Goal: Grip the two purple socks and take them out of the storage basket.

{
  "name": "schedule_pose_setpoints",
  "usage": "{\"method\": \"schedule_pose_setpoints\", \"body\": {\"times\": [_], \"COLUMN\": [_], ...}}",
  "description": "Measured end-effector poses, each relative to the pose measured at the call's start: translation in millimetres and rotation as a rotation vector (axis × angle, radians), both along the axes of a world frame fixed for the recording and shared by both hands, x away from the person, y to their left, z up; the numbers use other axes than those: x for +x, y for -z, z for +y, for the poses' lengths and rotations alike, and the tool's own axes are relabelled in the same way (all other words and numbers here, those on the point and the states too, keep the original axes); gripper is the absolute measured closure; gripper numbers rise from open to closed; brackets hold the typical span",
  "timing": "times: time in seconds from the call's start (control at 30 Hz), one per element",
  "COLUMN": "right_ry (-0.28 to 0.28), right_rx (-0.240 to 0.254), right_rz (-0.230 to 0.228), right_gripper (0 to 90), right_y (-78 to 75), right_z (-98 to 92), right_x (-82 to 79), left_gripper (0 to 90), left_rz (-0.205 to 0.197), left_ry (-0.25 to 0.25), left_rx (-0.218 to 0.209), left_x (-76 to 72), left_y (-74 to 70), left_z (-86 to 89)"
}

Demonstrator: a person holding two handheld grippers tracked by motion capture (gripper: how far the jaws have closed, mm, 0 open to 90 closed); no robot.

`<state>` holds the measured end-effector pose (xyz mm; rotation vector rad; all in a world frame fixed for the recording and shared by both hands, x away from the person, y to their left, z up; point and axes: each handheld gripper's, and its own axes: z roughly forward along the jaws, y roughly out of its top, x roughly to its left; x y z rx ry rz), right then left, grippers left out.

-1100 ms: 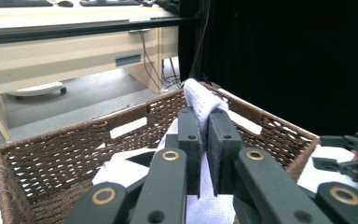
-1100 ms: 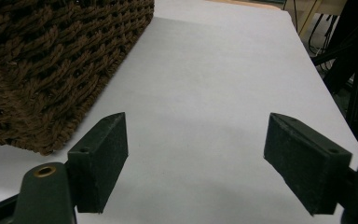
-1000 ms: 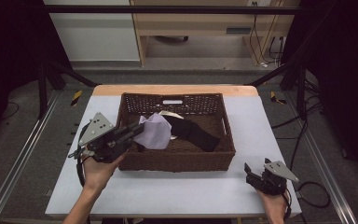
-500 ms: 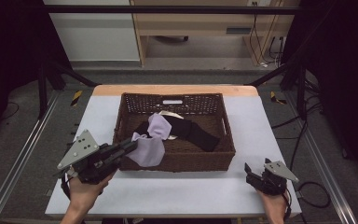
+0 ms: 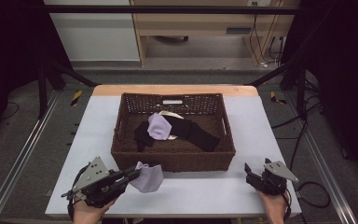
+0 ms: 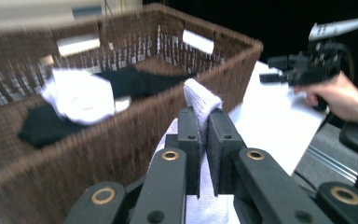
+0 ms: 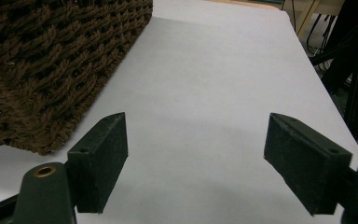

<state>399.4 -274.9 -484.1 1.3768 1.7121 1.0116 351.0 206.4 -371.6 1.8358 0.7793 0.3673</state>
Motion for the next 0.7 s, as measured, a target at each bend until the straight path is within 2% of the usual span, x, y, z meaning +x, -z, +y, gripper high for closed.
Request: {"method": "schedule_pose_setpoints", "body": {"times": [0.03,0.07,0.1,0.2,0.23,0.3,0.33,0.37,0.4,0.57,0.6,0.7], "right_ry": [0.0,0.0,0.0,0.001,0.001,0.001,-0.001,-0.001,0.0,0.0,0.0,-0.001], "right_rx": [0.0,-0.001,-0.001,-0.005,-0.005,-0.003,-0.003,-0.003,-0.004,-0.004,-0.005,-0.005], "right_rz": [0.001,0.001,0.002,0.003,0.003,0.002,0.004,0.004,0.002,0.002,0.003,0.004], "right_gripper": [21.6,21.6,21.6,21.6,21.6,21.6,21.6,21.6,21.6,21.4,21.4,21.3], "right_y": [0.0,0.0,0.0,0.1,0.1,0.1,0.0,0.0,0.0,0.1,0.0,0.0], "right_z": [0.0,0.0,0.1,0.4,0.4,0.4,0.2,0.2,0.3,0.4,0.4,0.4], "right_x": [0.1,0.2,0.1,0.3,0.3,0.2,0.3,0.3,0.3,0.3,0.2,0.3], "left_gripper": [83.5,83.5,83.5,83.4,83.4,83.3,83.2,83.2,83.1,82.0,80.5,70.7], "left_rz": [0.0,0.027,0.04,0.068,0.068,0.091,0.113,0.113,0.133,0.16,0.165,0.185], "left_ry": [0.0,-0.006,-0.011,-0.024,-0.024,-0.034,-0.046,-0.046,-0.059,-0.077,-0.087,-0.1], "left_rx": [0.0,0.021,0.035,0.084,0.084,0.108,0.131,0.131,0.153,0.175,0.192,0.199], "left_x": [0.0,0.4,0.9,3.7,3.7,6.7,10.2,10.2,13.9,20.6,22.7,24.0], "left_y": [0.0,12.1,17.7,32.3,32.3,41.9,51.4,51.4,59.2,69.4,73.0,76.1], "left_z": [0.0,0.2,0.1,-0.4,-0.4,-0.6,-0.8,-0.8,-0.3,1.3,1.5,1.4]}}
